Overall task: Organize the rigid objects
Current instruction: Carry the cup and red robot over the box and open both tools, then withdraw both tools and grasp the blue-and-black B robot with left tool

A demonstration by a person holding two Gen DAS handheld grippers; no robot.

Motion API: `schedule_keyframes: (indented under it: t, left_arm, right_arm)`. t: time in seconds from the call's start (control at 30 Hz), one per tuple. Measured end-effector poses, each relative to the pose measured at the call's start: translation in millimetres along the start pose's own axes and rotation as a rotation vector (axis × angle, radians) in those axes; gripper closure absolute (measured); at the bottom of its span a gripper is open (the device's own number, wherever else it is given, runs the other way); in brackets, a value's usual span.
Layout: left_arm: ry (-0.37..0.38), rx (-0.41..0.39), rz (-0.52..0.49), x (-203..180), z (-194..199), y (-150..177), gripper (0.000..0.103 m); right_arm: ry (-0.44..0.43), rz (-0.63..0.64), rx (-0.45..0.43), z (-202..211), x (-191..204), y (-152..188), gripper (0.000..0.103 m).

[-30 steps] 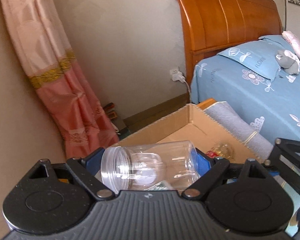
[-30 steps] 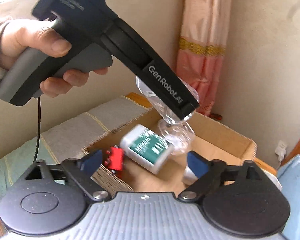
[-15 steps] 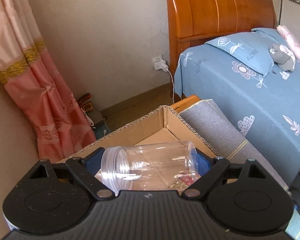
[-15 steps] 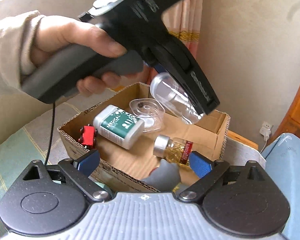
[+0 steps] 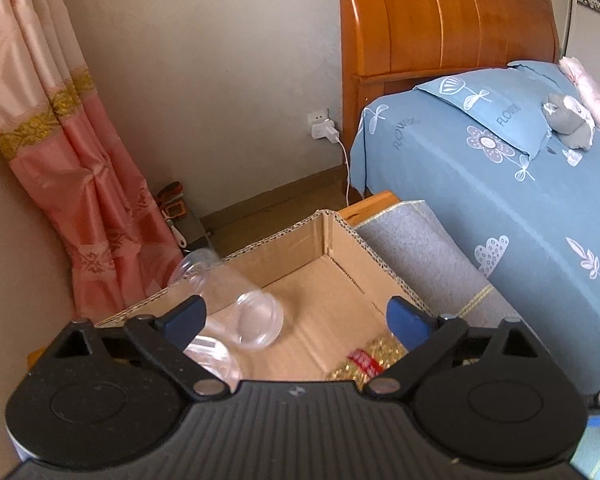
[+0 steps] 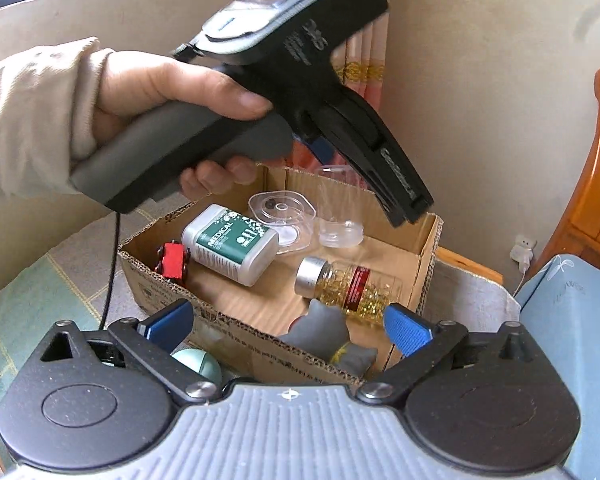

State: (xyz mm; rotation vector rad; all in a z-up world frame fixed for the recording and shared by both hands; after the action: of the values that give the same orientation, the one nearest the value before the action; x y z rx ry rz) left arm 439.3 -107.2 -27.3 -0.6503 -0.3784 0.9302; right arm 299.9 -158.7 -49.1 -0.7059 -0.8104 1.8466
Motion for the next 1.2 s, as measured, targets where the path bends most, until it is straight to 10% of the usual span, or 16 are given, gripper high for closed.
schedule_keyframes:
  t: [0.7,1.2]
  left_arm:
    - [-0.068,-0.028,0.019,-6.9,103.9,54.6,0.005]
    - [-0.042,-0.04,0.049,-35.0,129.2,150.1,0.005]
  right_arm:
    - [0.106,-0.186,0.068,41.2,4.1,47.6,0.0]
    - [0.199,-0.249,0.158,44.8,24.1,123.5,0.0]
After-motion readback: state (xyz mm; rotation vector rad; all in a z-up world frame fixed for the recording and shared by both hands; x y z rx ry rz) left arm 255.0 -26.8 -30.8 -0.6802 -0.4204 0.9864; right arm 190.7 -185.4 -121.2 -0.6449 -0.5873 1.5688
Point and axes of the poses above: each gripper's, at about its wrist camera, not at the fingertips, and z roughly against the way its jaws point, x to its left, y to its underside, the point moved 9 cm from there along -z, roughly the way its jaws point, and after that the axes turned 5 degrees about y, right-handed, at the moved point
